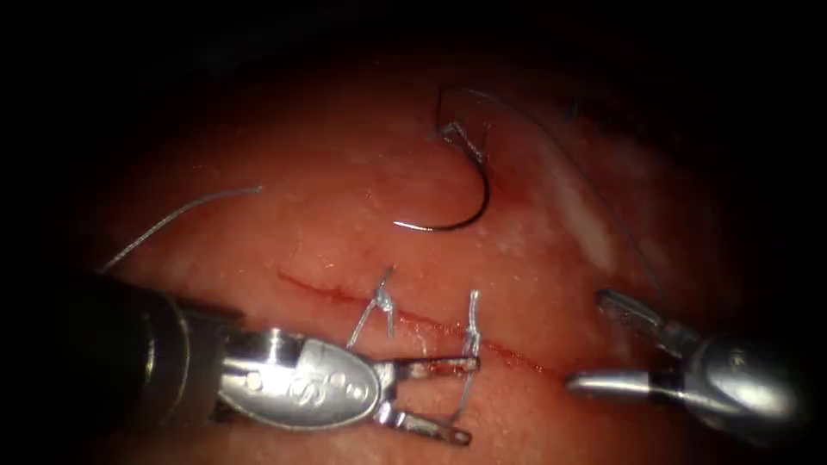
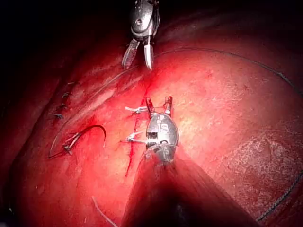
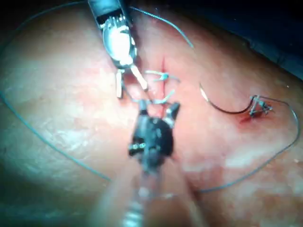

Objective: Wound Closure

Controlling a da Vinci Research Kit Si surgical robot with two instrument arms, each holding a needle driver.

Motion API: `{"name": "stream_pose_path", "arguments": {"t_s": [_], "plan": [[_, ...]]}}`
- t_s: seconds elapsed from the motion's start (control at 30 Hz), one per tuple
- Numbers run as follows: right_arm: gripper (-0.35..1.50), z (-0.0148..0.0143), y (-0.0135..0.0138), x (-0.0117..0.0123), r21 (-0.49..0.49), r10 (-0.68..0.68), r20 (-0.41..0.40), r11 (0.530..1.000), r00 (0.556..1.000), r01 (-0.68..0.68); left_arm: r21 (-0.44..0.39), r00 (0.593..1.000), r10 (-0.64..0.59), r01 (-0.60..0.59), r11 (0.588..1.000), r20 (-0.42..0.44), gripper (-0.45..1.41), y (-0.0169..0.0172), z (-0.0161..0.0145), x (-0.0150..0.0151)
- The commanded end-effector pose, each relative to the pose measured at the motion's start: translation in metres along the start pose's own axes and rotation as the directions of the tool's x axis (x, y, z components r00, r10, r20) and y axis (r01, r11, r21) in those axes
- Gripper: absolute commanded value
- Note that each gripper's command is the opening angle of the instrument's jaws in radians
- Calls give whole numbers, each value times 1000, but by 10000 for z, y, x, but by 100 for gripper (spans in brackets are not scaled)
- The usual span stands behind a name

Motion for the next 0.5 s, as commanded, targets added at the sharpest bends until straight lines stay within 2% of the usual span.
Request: {"name": "stream_pose_path", "arguments": {"t_s": [0.03, 0.07, 0.1, 0.33, 0.43, 0.5], "plan": [[116, 7, -3, -4, 2, -1, -2, 1000, 1000, 1, -2, 1000, 0, 0, 1000, -5, -16, -1, 5, -3], [114, 7, -3, -4, 1, -1, -2, 1000, 1000, 1, -3, 1000, 0, 0, 1000, -5, -38, -1, 4, -2], [114, 7, -3, -4, 1, -1, -2, 1000, 1000, 1, -4, 1000, 0, 0, 1000, -6, -45, -1, 3, -2], [114, 9, -3, -8, 7, -17, 4, 1000, 1000, 17, 56, 999, 49, -48, 997, -20, -45, -1, -5, 6], [123, 17, 0, -7, 49, -111, -68, 992, 991, 114, 59, 999, 50, -48, 997, -19, -45, -7, -7, 8], [136, 25, -5, -7, 37, -192, -101, 980, 976, 196, 64, 999, 45, -44, 997, -21, -45, -14, -8, 10]]}}
